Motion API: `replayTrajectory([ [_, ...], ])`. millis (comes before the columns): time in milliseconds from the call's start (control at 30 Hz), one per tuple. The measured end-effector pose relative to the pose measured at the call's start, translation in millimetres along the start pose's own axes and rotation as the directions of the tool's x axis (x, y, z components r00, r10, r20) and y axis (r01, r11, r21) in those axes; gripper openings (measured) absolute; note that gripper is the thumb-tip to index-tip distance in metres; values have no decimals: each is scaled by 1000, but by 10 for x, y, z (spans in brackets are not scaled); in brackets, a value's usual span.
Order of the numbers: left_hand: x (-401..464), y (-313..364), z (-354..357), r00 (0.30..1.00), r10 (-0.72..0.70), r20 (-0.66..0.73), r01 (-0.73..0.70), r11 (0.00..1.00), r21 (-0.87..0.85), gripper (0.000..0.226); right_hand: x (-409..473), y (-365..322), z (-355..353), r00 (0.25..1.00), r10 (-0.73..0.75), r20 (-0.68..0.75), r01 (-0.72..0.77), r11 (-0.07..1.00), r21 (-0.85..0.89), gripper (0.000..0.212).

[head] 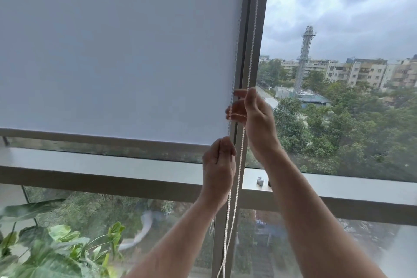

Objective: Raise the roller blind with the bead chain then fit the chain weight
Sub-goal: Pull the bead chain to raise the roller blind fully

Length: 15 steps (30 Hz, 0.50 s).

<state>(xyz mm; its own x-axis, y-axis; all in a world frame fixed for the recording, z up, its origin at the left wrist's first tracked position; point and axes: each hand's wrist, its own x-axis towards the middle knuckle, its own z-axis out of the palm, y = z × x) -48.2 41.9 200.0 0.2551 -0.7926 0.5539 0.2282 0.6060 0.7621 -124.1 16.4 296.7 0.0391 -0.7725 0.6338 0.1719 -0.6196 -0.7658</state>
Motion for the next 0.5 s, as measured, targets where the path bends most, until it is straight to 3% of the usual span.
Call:
replayTrajectory([
  [133,-343,-334,-126,994,-109,1,109,992,58,36,200,-299,251,995,19,97,-40,976,216,42],
  [267,-380,-482,-280,992,-126,13,123,984,129,37,111,-159,410,996,-40,-78,56,977,206,40],
  [400,-274,-506,-442,991,-127,52,115,975,189,37,-57,11,419,954,-241,-181,254,966,54,36],
  [500,-168,-527,-609,994,-104,13,96,953,286,39,-270,217,406,945,-274,-180,269,962,-51,34],
])
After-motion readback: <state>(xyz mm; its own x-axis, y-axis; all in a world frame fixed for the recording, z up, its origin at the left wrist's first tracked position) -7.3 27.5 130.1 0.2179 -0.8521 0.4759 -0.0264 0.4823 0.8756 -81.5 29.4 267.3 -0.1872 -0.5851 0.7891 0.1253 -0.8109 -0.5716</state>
